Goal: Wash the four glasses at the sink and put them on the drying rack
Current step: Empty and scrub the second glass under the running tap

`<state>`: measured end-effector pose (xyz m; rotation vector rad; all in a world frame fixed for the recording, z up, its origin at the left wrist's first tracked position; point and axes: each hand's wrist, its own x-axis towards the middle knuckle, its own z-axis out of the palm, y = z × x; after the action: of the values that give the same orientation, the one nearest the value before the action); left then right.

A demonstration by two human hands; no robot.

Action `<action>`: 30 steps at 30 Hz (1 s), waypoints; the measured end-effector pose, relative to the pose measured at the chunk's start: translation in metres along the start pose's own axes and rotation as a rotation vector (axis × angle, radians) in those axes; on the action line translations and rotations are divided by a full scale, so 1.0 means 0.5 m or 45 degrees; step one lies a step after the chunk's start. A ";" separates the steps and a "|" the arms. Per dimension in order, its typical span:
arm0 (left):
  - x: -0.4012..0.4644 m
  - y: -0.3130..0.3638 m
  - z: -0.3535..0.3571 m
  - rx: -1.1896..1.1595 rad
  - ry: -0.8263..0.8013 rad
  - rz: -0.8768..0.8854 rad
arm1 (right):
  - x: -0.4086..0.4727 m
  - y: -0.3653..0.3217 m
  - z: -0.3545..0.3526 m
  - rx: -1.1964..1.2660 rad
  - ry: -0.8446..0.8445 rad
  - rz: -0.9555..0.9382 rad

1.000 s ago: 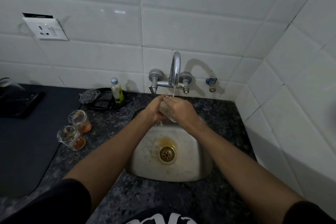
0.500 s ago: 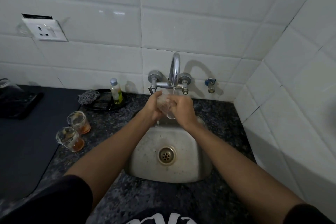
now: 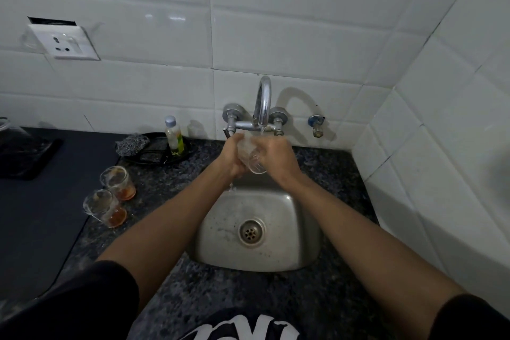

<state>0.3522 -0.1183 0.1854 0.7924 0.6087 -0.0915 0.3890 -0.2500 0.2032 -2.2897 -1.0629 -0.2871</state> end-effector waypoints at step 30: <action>0.006 0.011 0.008 -0.049 -0.110 0.027 | 0.001 -0.003 0.022 0.009 0.084 0.142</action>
<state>0.3581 -0.1169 0.1896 0.7535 0.5187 -0.0937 0.3877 -0.2426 0.1952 -2.3069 -0.8986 -0.3111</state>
